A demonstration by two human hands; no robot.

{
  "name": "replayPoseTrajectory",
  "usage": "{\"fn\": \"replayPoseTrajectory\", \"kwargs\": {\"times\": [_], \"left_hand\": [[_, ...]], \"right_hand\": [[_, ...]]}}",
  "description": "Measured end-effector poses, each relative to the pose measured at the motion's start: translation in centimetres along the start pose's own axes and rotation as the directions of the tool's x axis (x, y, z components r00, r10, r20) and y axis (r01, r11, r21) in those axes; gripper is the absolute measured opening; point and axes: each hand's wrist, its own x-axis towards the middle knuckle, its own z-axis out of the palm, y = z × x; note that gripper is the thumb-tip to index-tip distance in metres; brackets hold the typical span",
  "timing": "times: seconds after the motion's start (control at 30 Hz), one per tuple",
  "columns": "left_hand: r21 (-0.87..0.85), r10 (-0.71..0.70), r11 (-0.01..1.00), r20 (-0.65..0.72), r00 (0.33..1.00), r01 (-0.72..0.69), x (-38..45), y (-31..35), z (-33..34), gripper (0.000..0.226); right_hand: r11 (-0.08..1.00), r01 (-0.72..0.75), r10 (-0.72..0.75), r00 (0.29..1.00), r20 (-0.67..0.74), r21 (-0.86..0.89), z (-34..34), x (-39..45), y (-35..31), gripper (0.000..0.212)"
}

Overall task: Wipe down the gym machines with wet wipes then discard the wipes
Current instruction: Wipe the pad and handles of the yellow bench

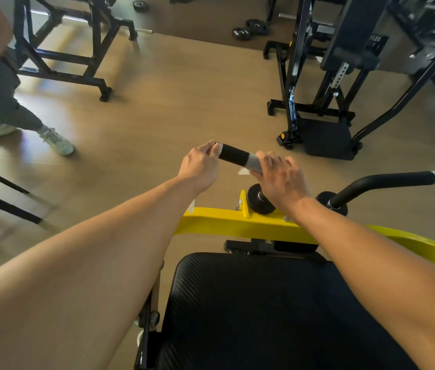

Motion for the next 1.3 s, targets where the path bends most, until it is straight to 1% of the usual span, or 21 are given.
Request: {"fn": "replayPoseTrajectory", "kwargs": {"times": [0.1,0.17,0.2,0.3,0.37,0.4,0.47,0.53,0.6,0.67,0.73,0.83,0.9,0.93,1.0,1.03,1.13,1.17,1.2,1.23,1.3], "left_hand": [[0.008,-0.004,1.000,0.007,1.000,0.004,-0.1,0.1,0.1,0.040],[0.021,-0.008,1.000,-0.020,1.000,0.008,0.1,0.0,0.4,0.042],[0.032,-0.008,0.999,-0.033,0.999,0.009,0.2,-0.1,0.6,0.042],[0.059,-0.015,0.998,-0.067,0.998,0.019,0.3,-0.3,0.3,0.043],[0.054,-0.009,0.998,-0.084,0.996,0.014,0.2,-0.5,-0.1,0.043],[0.058,-0.005,0.998,-0.082,0.997,0.010,0.1,-0.5,-0.3,0.042],[0.060,0.010,0.998,-0.035,0.999,-0.008,0.4,0.3,1.5,0.042],[0.066,0.019,0.998,-0.041,0.999,-0.016,0.0,0.3,1.2,0.042],[0.061,0.017,0.998,-0.046,0.999,-0.014,0.2,0.2,0.7,0.039],[0.063,0.004,0.998,-0.035,0.999,-0.002,0.2,0.2,0.4,0.039],[0.062,-0.004,0.998,-0.019,1.000,0.005,0.2,0.4,0.4,0.039],[0.057,0.000,0.998,-0.018,1.000,0.001,0.2,0.5,0.5,0.039],[0.054,0.007,0.999,-0.025,1.000,-0.006,0.3,0.4,0.6,0.038],[0.048,0.004,0.999,-0.026,1.000,-0.003,0.4,0.3,0.7,0.038],[0.040,0.002,0.999,-0.026,1.000,-0.001,0.3,0.3,0.7,0.038],[0.040,0.003,0.999,-0.029,1.000,-0.002,0.2,0.3,0.8,0.038],[0.051,0.010,0.999,-0.043,0.999,-0.007,0.0,0.2,0.9,0.039],[0.049,0.006,0.999,-0.043,0.999,-0.004,-0.1,0.2,1.0,0.039],[0.047,0.002,0.999,-0.043,0.999,0.000,-0.1,0.2,1.0,0.039],[0.047,-0.003,0.999,-0.041,0.999,0.005,-0.1,0.3,1.0,0.039],[0.041,-0.015,0.999,-0.033,0.999,0.016,-0.1,0.5,0.9,0.040]], "right_hand": [[0.999,-0.038,0.039,0.997,-0.060,0.025,0.1,-0.8,0.8,0.040],[1.000,-0.001,0.002,0.993,-0.117,0.008,0.1,1.2,-1.0,0.039],[1.000,0.023,-0.026,0.993,-0.118,-0.021,0.1,2.6,-2.4,0.039],[0.983,0.082,-0.085,0.996,-0.016,-0.164,-0.2,5.7,-6.3,0.061],[0.984,0.080,-0.084,0.996,-0.022,-0.162,-0.2,4.9,-5.6,0.054],[0.991,0.043,-0.052,0.996,-0.074,-0.126,-0.3,3.9,-4.8,0.047],[0.996,-0.084,0.078,0.984,-0.160,-0.034,0.9,0.7,-0.8,0.044],[0.986,-0.152,0.162,0.970,-0.179,0.064,2.1,-1.8,0.5,0.046],[0.939,-0.229,0.276,0.946,-0.168,0.256,3.2,-2.4,0.2,0.044],[0.830,-0.337,0.424,0.899,-0.110,0.445,3.8,-2.7,-0.8,0.044],[0.707,-0.449,0.557,0.830,-0.038,0.547,4.3,-3.0,-1.7,0.048],[0.559,-0.645,0.658,0.727,0.194,0.522,5.1,-4.0,-3.0,0.054],[0.512,-0.704,0.646,0.693,0.319,0.493,5.8,-4.7,-3.5,0.055],[0.496,-0.708,0.643,0.688,0.336,0.502,5.8,-4.8,-3.4,0.055],[0.470,-0.666,0.640,0.709,0.295,0.579,5.5,-4.5,-3.1,0.053],[0.490,-0.607,0.637,0.740,0.218,0.626,5.1,-4.2,-2.9,0.051],[0.665,-0.385,0.562,0.822,-0.090,0.640,3.8,-3.6,-2.1,0.043],[0.697,-0.366,0.539,0.835,-0.113,0.617,3.8,-3.7,-1.9,0.043],[0.692,-0.401,0.541,0.838,-0.064,0.600,3.8,-3.8,-1.9,0.045],[0.652,-0.474,0.560,0.827,0.047,0.592,3.9,-4.0,-1.9,0.049],[0.525,-0.648,0.582,0.746,0.323,0.551,4.3,-4.1,-2.0,0.055]]}}
